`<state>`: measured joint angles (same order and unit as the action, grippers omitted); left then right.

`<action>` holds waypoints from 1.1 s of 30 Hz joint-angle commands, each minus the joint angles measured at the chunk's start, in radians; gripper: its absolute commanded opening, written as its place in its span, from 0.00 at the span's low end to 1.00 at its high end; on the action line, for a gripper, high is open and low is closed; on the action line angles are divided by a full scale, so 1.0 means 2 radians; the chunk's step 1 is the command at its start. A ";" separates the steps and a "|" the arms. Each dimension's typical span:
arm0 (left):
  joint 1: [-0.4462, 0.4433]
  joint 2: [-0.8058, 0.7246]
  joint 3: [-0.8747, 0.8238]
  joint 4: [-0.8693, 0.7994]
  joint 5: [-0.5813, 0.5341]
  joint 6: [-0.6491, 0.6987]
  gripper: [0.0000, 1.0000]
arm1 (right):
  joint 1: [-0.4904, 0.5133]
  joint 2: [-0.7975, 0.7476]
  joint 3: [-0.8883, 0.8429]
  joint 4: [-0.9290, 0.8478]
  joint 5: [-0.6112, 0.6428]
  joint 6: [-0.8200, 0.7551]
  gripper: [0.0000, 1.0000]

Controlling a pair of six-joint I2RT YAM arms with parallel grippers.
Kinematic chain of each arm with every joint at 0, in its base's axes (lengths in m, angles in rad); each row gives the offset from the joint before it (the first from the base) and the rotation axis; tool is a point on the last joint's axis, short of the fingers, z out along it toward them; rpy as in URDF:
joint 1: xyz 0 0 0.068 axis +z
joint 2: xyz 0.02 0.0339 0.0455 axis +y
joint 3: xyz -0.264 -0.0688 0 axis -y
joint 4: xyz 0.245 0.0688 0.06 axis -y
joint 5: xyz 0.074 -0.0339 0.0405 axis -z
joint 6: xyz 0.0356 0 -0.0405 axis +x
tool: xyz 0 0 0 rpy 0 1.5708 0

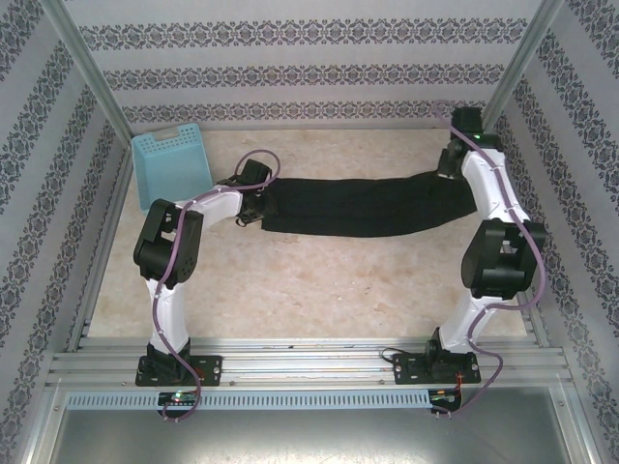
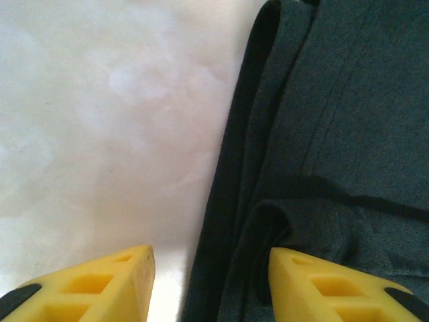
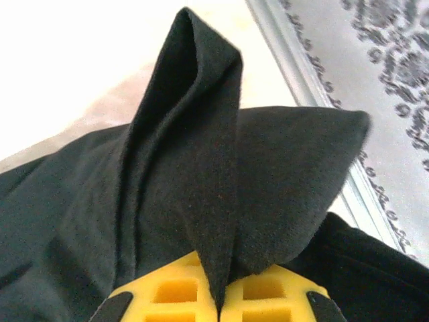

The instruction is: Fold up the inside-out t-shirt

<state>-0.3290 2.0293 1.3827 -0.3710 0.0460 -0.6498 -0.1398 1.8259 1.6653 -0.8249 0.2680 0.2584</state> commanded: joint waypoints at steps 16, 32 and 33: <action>-0.090 0.079 0.162 -0.011 0.044 0.017 0.46 | -0.049 0.078 -0.060 0.032 -0.037 0.061 0.01; -0.009 0.064 0.033 0.013 0.002 0.010 0.45 | -0.067 0.083 -0.085 0.061 -0.112 0.063 0.50; -0.006 0.059 0.025 0.016 0.004 0.011 0.45 | -0.066 0.084 -0.088 0.064 -0.126 0.064 0.55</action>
<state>-0.3748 2.1422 1.5032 -0.2802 0.0937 -0.6319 -0.2771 1.9797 1.5097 -0.7208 0.0967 0.3729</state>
